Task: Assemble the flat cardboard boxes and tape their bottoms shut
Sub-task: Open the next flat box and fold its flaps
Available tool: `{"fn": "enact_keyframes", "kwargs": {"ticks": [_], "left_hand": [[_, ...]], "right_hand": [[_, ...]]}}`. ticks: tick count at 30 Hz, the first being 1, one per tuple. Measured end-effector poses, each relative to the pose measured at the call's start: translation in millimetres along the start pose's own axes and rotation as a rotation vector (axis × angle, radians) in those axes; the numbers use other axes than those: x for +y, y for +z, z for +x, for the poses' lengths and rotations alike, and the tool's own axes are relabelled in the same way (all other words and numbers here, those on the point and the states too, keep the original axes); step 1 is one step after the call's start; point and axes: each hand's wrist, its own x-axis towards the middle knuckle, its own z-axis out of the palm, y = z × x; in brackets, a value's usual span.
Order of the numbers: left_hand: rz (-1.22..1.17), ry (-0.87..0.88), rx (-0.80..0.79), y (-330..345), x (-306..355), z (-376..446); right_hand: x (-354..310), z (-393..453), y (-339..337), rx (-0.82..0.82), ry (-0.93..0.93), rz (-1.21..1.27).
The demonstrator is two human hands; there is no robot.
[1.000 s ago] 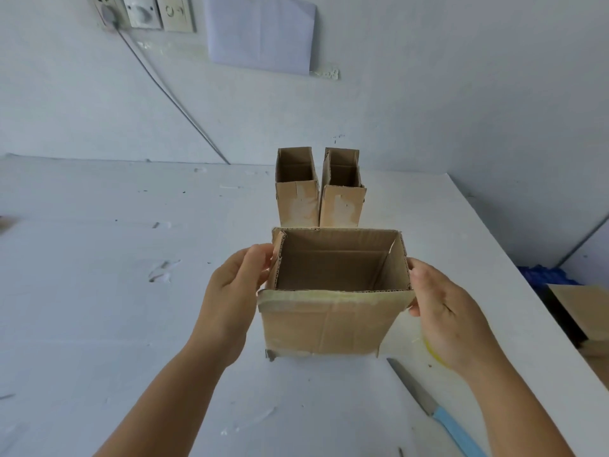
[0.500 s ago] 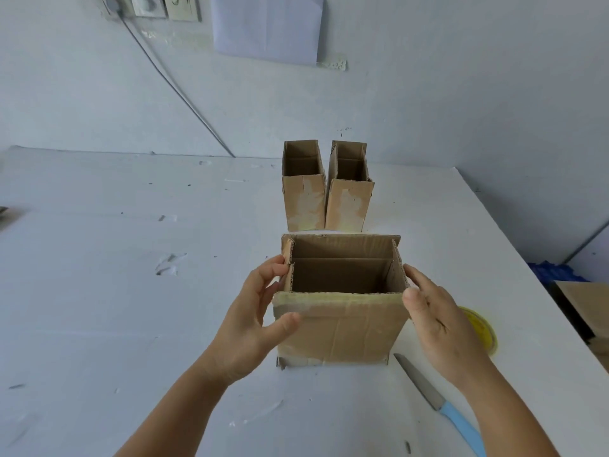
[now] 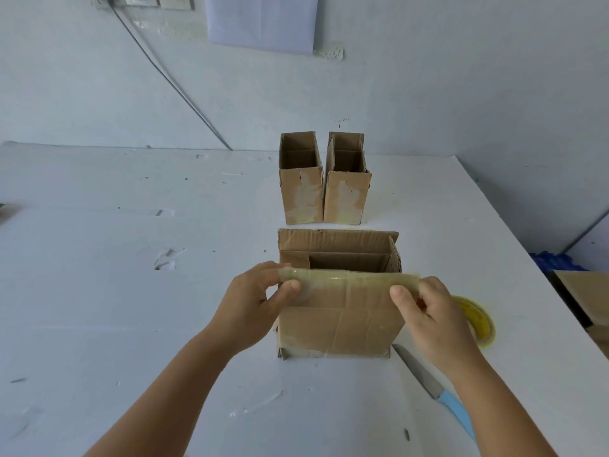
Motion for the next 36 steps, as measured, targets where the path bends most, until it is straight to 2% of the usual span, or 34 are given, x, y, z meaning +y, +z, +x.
{"fn": "enact_keyframes", "kwargs": {"ticks": [3, 8, 12, 15, 19, 22, 30, 36], "left_hand": [[0.083, -0.02, 0.036, 1.2, 3.0, 8.8], [0.001, -0.051, 0.098, 5.0, -0.9, 10.7], [-0.133, 0.051, 0.045, 3.5, -4.0, 3.4], [-0.166, 0.104, 0.017, 5.4, -5.5, -0.5], [-0.151, 0.066, 0.085, 10.5, -4.5, 3.0], [-0.048, 0.032, 0.158, 13.2, -0.6, 10.0], [0.031, -0.056, -0.044, 8.4, -2.5, 25.9], [0.118, 0.002, -0.044, 3.3, -8.3, 26.2]], "right_hand": [[-1.6, 7.0, 2.5, 0.038, 0.001, 0.019], [-6.3, 10.0, 4.4, 0.084, -0.041, 0.053], [-3.5, 8.3, 2.2, 0.042, -0.067, 0.167], [0.1, 7.8, 1.2, 0.02, -0.073, 0.141], [0.6, 11.7, 4.0, 0.031, -0.07, 0.129], [-2.2, 18.9, 6.0, 0.057, -0.092, 0.081], [-12.1, 40.7, -5.5, -0.216, -0.132, -0.02], [-9.6, 43.9, -9.6, -0.2, -0.155, -0.097]]}}
